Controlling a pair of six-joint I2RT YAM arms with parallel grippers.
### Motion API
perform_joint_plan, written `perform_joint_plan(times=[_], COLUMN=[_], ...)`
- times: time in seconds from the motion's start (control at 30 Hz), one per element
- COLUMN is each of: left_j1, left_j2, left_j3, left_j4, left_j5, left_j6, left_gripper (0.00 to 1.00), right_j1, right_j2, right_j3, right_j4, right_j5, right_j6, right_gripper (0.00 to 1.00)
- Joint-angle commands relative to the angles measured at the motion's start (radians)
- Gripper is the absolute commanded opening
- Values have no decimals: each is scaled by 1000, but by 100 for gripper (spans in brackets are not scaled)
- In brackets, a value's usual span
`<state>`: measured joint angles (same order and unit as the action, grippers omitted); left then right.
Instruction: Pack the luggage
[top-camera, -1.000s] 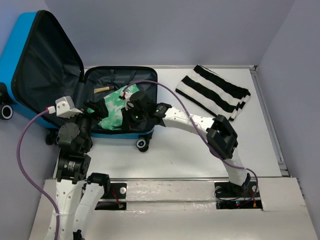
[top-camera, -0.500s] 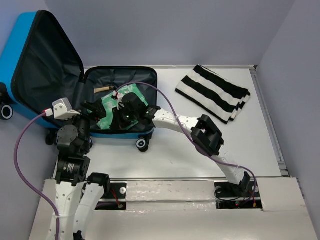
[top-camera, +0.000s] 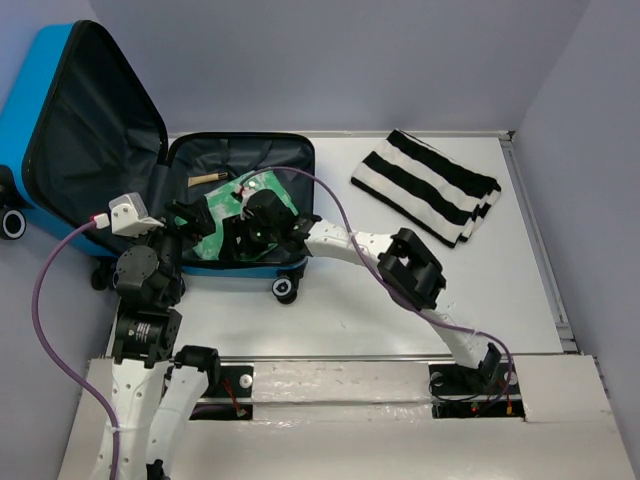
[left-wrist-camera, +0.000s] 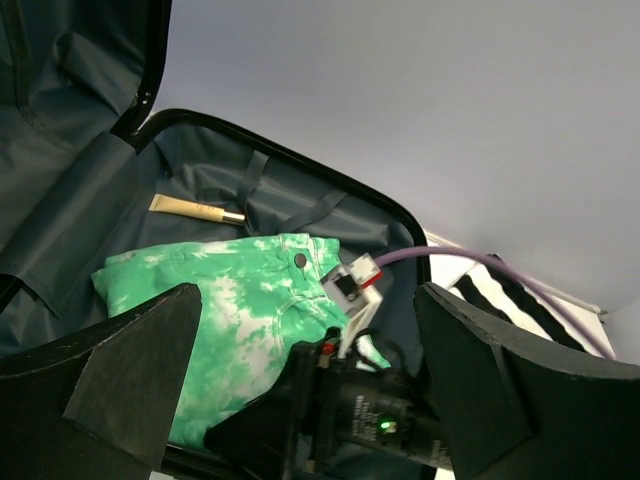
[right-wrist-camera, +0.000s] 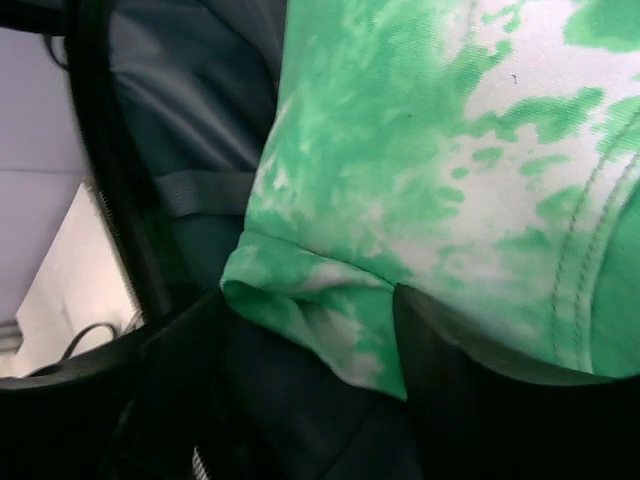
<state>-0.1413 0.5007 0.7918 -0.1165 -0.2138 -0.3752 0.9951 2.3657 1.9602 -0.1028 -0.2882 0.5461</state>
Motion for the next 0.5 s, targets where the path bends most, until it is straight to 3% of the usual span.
perform_joint_plan(times=[0.0, 0.17, 0.27, 0.3, 0.4, 0.47], left_j1=[9, 9, 9, 9, 11, 11], left_j2=[19, 30, 38, 39, 45, 45], left_j3=[-9, -12, -9, -9, -6, -6], left_j4=[48, 49, 49, 51, 52, 51], left_j5=[17, 24, 36, 37, 56, 77], left_j6=[12, 15, 15, 15, 18, 18], left_gripper=[99, 99, 99, 99, 99, 99], right_j1=[-6, -53, -134, -162, -278, -355], right_j2=[-228, -442, -563, -589, -678, -723], right_j3=[14, -157, -277, -320, -478, -569], right_j4=[-43, -43, -40, -37, -28, -32], right_j5=[-115, -115, -63, -63, -112, -82], right_j6=[-95, -112, -106, -100, -98, -124], right_gripper=[82, 87, 80, 75, 19, 9])
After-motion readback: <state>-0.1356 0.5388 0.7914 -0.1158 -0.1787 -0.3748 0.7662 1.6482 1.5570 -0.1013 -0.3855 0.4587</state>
